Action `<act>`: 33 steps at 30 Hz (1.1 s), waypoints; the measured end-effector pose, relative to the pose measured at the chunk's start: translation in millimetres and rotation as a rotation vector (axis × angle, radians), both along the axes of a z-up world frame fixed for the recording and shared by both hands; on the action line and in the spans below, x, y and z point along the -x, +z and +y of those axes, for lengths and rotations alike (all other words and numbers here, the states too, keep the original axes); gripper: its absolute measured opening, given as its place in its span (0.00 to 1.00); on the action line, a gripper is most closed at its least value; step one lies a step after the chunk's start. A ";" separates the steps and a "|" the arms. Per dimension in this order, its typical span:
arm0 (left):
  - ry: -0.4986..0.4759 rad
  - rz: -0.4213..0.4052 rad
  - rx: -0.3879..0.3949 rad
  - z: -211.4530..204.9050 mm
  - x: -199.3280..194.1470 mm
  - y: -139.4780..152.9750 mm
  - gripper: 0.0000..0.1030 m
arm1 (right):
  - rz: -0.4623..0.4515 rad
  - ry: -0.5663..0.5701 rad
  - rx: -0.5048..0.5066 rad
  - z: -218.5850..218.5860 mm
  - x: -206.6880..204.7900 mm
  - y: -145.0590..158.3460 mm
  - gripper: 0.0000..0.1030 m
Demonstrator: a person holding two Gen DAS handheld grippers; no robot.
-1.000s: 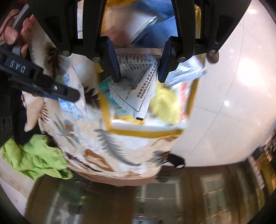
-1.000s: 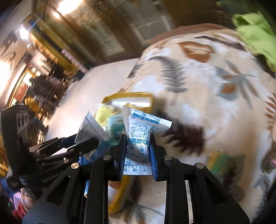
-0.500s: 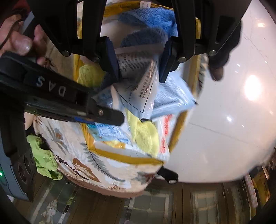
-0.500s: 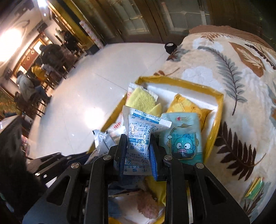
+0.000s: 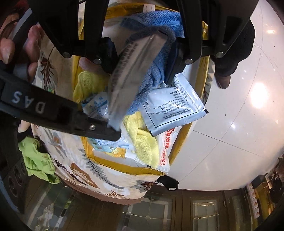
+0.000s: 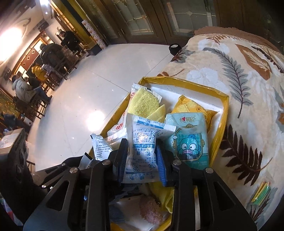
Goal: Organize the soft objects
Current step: 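Carry both sachets over the box and open both tools to drop them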
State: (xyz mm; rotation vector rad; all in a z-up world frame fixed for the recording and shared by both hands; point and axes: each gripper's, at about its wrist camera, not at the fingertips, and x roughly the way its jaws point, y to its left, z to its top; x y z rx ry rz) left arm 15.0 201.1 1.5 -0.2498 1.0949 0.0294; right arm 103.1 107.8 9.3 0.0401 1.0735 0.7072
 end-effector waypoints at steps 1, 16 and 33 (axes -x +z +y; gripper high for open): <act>0.003 -0.005 -0.003 0.4 0.7 1.3 0.50 | -0.004 -0.003 -0.013 -1.8 1.2 2.4 0.30; 0.037 -0.091 -0.123 -11.3 7.7 33.7 0.68 | -0.044 -0.019 -0.039 -20.2 21.2 27.2 0.30; -0.073 -0.137 -0.192 -68.3 6.6 52.7 0.69 | -0.065 -0.152 -0.069 -106.7 43.1 42.8 0.30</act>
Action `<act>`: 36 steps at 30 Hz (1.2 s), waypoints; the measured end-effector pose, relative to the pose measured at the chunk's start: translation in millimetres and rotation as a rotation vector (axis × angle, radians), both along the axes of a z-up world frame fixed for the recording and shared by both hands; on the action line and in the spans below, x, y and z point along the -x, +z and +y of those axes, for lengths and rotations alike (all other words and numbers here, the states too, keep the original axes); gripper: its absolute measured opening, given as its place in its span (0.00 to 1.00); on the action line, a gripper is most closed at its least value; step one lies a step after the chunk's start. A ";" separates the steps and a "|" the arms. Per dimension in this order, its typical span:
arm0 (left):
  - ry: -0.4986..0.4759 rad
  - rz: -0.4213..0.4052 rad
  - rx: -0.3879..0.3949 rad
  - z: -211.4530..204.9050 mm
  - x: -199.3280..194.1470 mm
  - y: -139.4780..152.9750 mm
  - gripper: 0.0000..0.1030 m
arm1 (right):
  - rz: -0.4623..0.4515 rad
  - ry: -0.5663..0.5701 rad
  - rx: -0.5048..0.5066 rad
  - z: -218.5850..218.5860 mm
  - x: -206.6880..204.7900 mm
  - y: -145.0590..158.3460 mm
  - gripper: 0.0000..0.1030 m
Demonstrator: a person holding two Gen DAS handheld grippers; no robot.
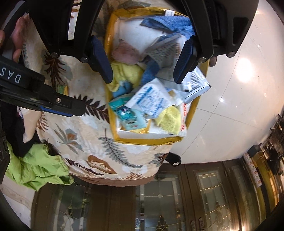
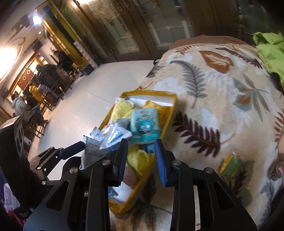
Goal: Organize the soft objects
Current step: 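Carry both sachets over the box and open both tools to drop them, then move left tool to the stick bag while right tool approaches the brown knit plush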
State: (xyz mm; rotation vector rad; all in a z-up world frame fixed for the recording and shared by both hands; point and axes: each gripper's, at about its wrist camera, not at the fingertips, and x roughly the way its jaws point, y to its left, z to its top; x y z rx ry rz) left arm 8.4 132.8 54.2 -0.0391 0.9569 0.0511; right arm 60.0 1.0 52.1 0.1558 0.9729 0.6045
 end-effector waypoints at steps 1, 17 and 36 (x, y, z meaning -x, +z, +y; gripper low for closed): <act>-0.006 -0.001 -0.003 -3.5 -0.1 0.8 0.69 | -0.002 -0.006 0.000 -4.9 0.5 0.3 0.30; -0.093 0.017 -0.043 -51.4 -13.1 -3.3 0.69 | -0.003 -0.175 -0.023 -101.8 13.8 0.4 0.30; -0.183 0.175 0.184 -95.8 -79.7 -20.9 0.71 | 0.056 -0.440 -0.123 -227.6 36.3 -18.1 0.47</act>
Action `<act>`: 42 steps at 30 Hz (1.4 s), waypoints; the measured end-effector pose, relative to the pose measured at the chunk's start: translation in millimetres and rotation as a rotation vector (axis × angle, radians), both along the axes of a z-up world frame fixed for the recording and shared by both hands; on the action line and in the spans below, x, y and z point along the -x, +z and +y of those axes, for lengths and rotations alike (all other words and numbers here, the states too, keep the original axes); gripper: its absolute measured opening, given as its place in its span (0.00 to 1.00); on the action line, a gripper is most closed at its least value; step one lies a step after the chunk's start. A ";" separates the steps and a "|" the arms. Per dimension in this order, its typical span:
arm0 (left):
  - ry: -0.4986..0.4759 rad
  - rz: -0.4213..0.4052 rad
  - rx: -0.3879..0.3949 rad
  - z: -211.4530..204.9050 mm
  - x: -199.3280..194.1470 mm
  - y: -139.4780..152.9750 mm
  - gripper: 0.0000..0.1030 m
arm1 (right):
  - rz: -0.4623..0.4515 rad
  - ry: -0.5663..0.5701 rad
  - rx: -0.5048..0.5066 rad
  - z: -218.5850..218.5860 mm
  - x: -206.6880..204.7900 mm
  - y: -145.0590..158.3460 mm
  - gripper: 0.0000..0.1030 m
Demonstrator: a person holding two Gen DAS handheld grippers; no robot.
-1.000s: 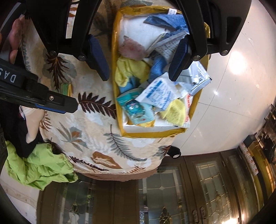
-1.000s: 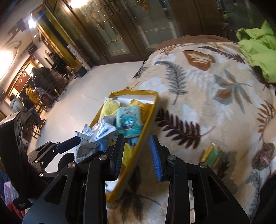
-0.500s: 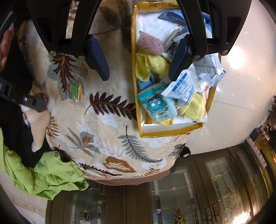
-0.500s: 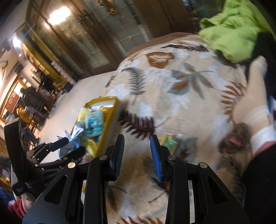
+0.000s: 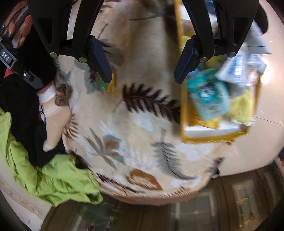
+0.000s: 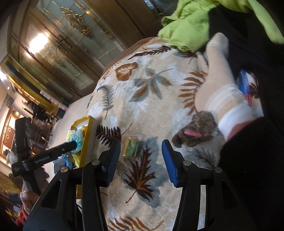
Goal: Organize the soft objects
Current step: 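Move left tool to the stick bag while right tool approaches the brown knit plush, then grasp the clear stick bag with left tool while right tool grasps the brown knit plush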
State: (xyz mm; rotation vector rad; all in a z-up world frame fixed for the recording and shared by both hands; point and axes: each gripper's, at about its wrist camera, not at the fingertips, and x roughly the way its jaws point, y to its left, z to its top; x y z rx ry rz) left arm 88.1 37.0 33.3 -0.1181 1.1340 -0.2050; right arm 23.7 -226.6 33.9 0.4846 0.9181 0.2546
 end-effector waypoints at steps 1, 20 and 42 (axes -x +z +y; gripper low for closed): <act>-0.009 0.017 -0.003 -7.4 -2.9 -5.9 0.71 | 0.003 -0.008 -0.009 -2.6 -0.3 -1.0 0.47; -0.014 0.134 -0.142 -101.6 -36.1 -82.7 0.83 | 0.077 -0.113 -0.077 -22.0 -18.3 -19.6 0.47; -0.069 0.155 -0.140 -130.9 -28.6 -82.5 0.84 | 0.308 -0.403 0.054 -32.4 -50.8 -59.0 0.53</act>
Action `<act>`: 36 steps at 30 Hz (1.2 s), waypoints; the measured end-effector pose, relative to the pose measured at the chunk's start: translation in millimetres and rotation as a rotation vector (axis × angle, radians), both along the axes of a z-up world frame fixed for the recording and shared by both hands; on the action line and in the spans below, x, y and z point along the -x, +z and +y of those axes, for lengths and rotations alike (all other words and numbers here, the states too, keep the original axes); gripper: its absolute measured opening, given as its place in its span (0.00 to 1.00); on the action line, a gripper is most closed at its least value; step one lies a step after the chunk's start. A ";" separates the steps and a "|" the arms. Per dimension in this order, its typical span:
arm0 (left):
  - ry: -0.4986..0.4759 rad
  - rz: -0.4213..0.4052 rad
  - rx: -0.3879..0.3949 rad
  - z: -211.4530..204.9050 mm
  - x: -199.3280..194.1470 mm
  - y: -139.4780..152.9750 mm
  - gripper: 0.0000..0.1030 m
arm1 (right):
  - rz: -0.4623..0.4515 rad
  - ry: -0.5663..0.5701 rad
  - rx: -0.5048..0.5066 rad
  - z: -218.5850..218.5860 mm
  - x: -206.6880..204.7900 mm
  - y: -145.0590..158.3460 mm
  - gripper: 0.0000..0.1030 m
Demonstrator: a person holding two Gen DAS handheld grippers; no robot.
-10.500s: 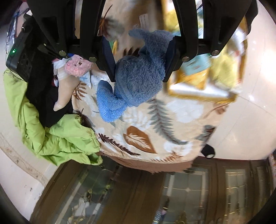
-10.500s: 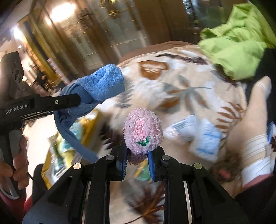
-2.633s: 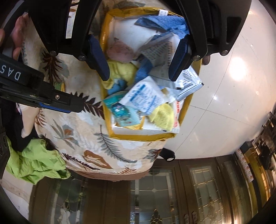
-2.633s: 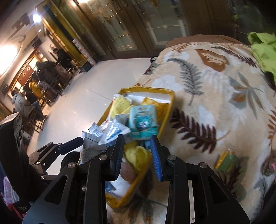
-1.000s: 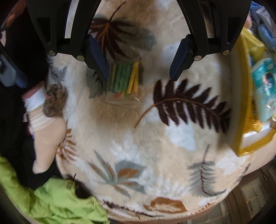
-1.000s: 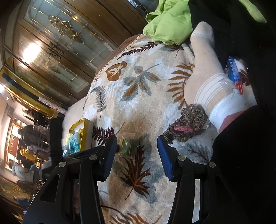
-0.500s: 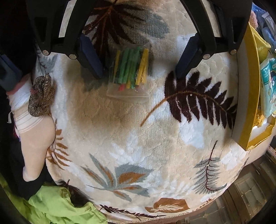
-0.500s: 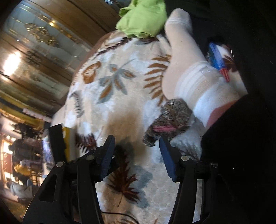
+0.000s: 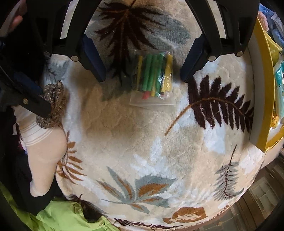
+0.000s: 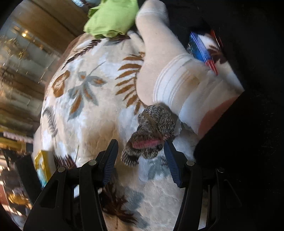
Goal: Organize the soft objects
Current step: 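Grasp the clear stick bag with left tool while right tool grasps the brown knit plush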
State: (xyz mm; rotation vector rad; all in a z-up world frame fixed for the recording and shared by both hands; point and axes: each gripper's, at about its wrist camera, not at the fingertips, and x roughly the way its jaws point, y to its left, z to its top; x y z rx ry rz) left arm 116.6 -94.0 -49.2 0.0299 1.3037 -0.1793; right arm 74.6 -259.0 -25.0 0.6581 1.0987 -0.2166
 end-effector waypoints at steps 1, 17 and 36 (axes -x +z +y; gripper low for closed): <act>0.001 0.003 0.000 -0.7 -0.5 -0.7 0.84 | 0.010 -0.003 -0.004 -0.1 -3.1 -3.4 0.53; -0.003 0.038 0.090 40.5 -16.1 -2.9 0.28 | -0.012 0.077 -0.038 -9.7 0.9 -18.9 0.35; 0.025 0.014 0.080 78.4 11.0 11.4 0.14 | -0.110 0.258 -0.057 34.2 22.7 10.6 0.35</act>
